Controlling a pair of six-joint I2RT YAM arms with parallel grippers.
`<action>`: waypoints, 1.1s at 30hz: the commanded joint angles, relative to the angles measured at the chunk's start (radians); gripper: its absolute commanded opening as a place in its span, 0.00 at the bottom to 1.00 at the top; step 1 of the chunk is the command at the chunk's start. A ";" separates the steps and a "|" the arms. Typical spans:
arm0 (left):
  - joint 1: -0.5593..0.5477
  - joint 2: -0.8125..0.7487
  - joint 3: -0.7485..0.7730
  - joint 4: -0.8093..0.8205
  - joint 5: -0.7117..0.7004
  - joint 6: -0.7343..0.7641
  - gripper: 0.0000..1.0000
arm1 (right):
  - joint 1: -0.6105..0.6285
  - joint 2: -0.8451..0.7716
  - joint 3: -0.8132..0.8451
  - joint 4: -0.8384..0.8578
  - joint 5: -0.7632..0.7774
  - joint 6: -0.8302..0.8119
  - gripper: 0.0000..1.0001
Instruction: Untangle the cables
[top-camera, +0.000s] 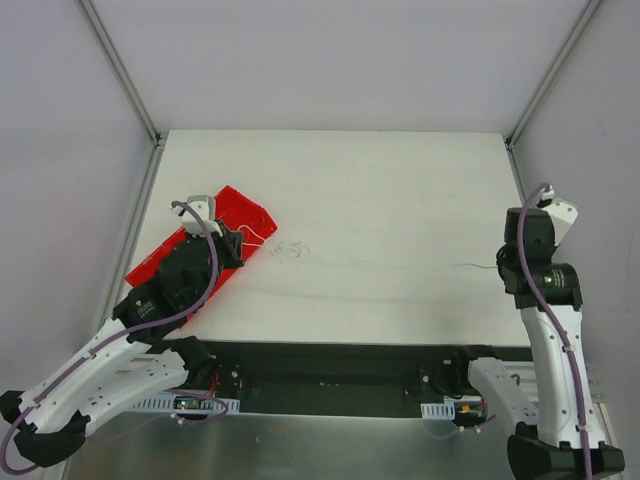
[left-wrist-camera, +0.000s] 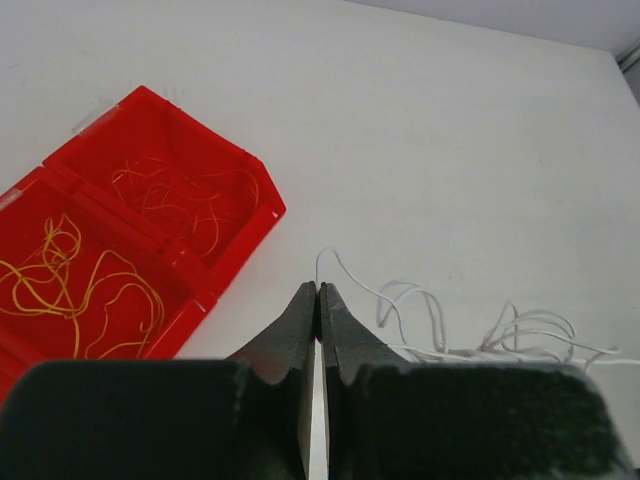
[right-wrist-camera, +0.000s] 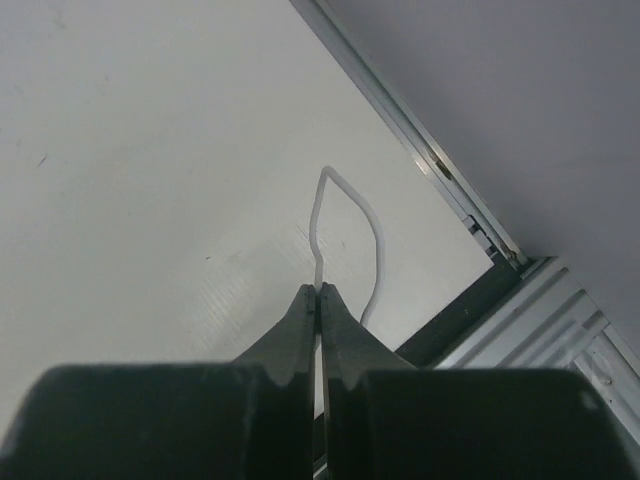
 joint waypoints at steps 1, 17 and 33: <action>0.006 -0.006 0.045 -0.070 -0.095 0.077 0.00 | -0.151 0.052 0.023 0.017 -0.109 -0.020 0.01; 0.007 -0.122 0.152 -0.214 -0.239 0.236 0.00 | -0.439 0.173 -0.026 0.114 -0.269 0.022 0.01; 0.004 -0.204 0.508 -0.075 -0.328 0.658 0.00 | -0.496 0.239 -0.002 0.148 -0.371 0.023 0.00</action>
